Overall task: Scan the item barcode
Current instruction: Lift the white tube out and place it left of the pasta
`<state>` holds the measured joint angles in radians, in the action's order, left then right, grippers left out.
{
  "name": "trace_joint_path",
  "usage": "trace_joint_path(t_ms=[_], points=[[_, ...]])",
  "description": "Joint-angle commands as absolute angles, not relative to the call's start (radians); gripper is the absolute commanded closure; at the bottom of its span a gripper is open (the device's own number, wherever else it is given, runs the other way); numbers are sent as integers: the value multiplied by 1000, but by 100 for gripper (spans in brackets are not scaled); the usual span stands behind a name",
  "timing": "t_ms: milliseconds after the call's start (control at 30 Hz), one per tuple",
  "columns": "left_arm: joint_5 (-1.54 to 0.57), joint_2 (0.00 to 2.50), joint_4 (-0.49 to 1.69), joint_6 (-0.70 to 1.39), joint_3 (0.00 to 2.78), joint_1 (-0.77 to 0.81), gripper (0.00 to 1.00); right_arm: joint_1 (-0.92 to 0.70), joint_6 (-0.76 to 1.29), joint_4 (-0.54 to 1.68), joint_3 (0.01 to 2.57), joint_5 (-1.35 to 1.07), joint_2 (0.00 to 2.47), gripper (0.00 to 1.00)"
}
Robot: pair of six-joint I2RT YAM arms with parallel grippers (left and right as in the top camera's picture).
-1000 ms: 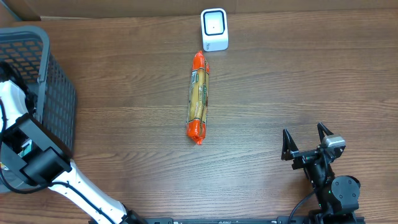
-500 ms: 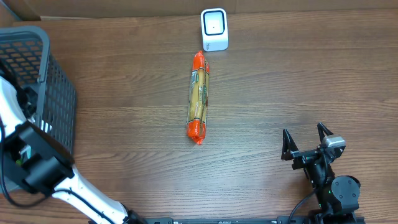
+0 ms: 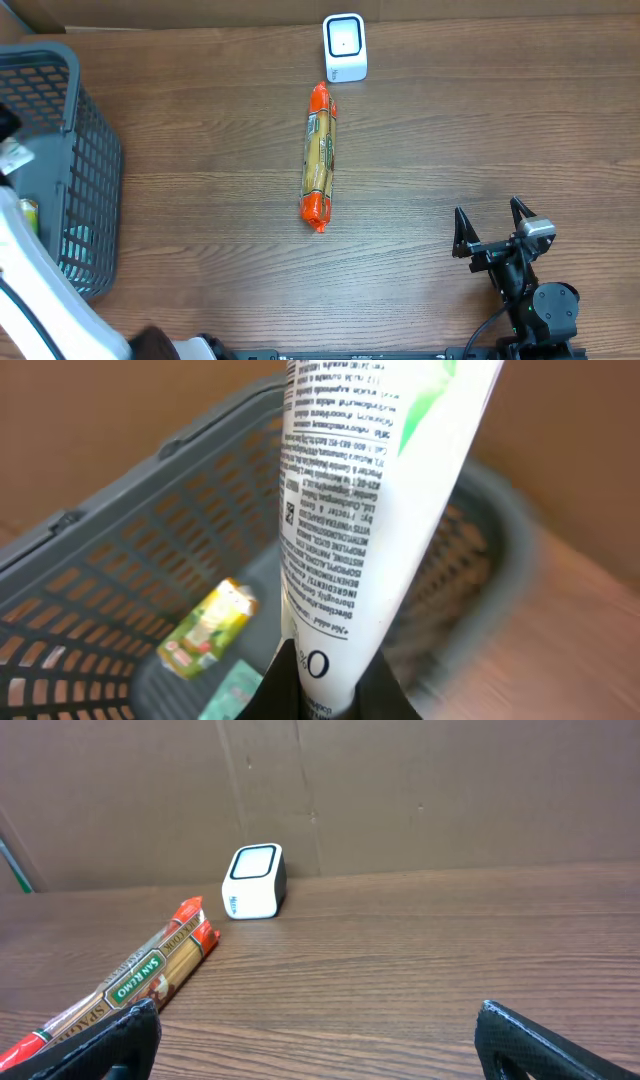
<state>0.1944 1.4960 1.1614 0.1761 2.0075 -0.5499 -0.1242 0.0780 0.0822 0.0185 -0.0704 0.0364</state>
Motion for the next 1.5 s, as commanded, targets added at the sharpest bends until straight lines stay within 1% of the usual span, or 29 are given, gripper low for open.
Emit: trace_joint_path(t_ms=[0, 233, 333, 433, 567, 833, 1000, 1133, 1167, 1200, 1233, 1267, 1333, 1400, 1467], points=[[185, 1417, 1188, 165, 2030, -438, 96, -120, 82, 78, 8, -64, 27, 0], [183, 1417, 1378, 255, 2017, -128, 96, -120, 82, 78, 8, -64, 27, 0], [181, 1459, 1435, 358, 1980, -38, 96, -120, 81, 78, 8, -64, 27, 0], [167, 1519, 1447, 402, 1903, 34, 96, -120, 82, 78, 8, -64, 27, 0], [97, 1597, 1384, 408, 1781, 106, 96, -120, 82, 78, 8, -65, 27, 0], [84, 1774, 1145, 538, 1547, 221, 96, -120, 82, 78, 8, -65, 27, 0], [84, 1893, 1018, 569, 1489, 271, 96, -120, 82, 78, 8, -64, 27, 0], [74, 1977, 958, 569, 1488, 289, 96, -120, 82, 78, 8, -64, 27, 0], [62, 1992, 950, 568, 1488, 291, 91, -120, 82, 78, 8, -64, 27, 0], [44, 2006, 944, 564, 1488, 291, 82, -120, 82, 78, 8, -64, 27, 0], [28, 2014, 944, 561, 1488, 291, 69, -120, 82, 78, 8, -64, 27, 0], [25, 2018, 944, 561, 1488, 291, 59, -120, 82, 78, 8, -64, 27, 0], [25, 2017, 947, 557, 1489, 291, 44, -120, 82, 78, 8, -65, 27, 0], [25, 2004, 962, 547, 1501, 286, 40, -120, 82, 78, 8, -65, 27, 0], [25, 1986, 999, 528, 1534, 276, 39, -120, 82, 78, 8, -64, 27, 0]])
